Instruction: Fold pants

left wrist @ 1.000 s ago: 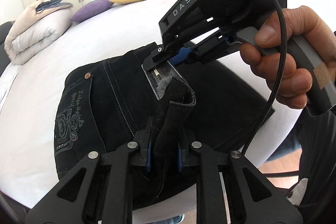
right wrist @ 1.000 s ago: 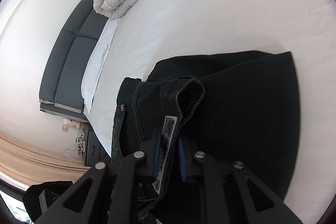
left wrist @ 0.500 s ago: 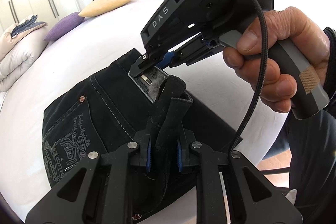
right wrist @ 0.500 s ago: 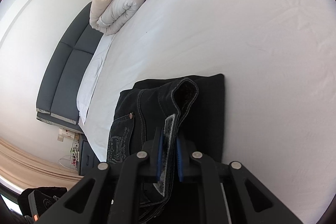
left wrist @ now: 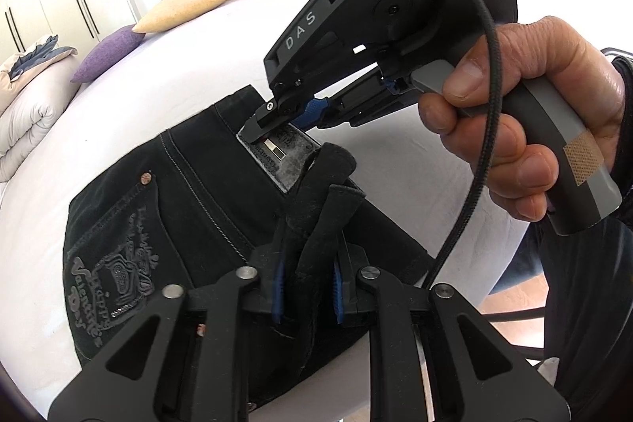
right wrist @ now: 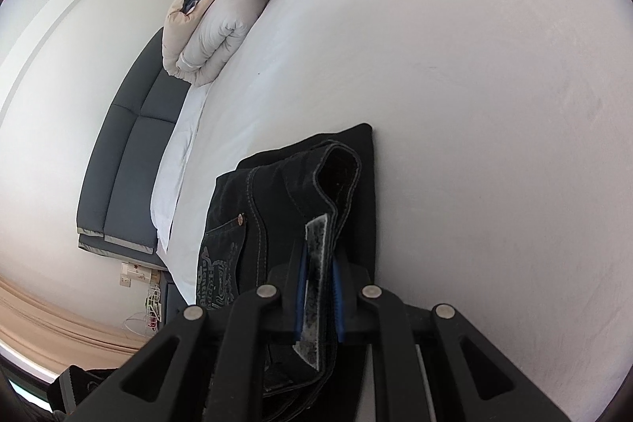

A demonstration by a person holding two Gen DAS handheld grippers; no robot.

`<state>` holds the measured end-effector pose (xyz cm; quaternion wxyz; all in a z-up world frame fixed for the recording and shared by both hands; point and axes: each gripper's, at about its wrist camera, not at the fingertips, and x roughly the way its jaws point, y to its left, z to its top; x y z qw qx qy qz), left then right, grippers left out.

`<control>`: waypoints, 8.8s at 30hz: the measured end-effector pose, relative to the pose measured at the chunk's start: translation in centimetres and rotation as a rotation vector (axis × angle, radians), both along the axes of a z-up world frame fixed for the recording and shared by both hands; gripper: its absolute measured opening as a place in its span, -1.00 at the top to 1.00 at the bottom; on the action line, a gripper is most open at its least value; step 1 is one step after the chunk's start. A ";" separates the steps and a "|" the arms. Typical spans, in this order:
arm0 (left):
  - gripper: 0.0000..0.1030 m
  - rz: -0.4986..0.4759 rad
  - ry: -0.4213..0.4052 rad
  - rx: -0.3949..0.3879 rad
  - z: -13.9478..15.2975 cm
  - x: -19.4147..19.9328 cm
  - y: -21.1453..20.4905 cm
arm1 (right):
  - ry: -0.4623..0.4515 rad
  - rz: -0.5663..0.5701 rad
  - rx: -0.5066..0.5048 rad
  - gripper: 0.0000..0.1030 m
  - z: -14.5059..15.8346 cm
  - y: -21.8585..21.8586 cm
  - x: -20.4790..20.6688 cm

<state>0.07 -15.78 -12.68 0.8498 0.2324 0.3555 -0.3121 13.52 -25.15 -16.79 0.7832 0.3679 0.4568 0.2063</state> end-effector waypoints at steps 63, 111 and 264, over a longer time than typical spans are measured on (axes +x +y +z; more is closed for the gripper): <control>0.66 0.440 0.229 -0.395 0.6 10.0 26.6 | -0.133 -0.127 -0.104 -0.22 2.1 -1.8 -10.1; 0.68 0.307 0.407 -0.448 4.4 32.5 18.7 | -0.150 -0.059 -0.190 0.66 5.6 -4.3 10.4; -1.00 0.690 0.034 -0.193 2.8 10.3 20.7 | -0.262 -0.368 -0.807 -1.00 11.7 7.6 -14.1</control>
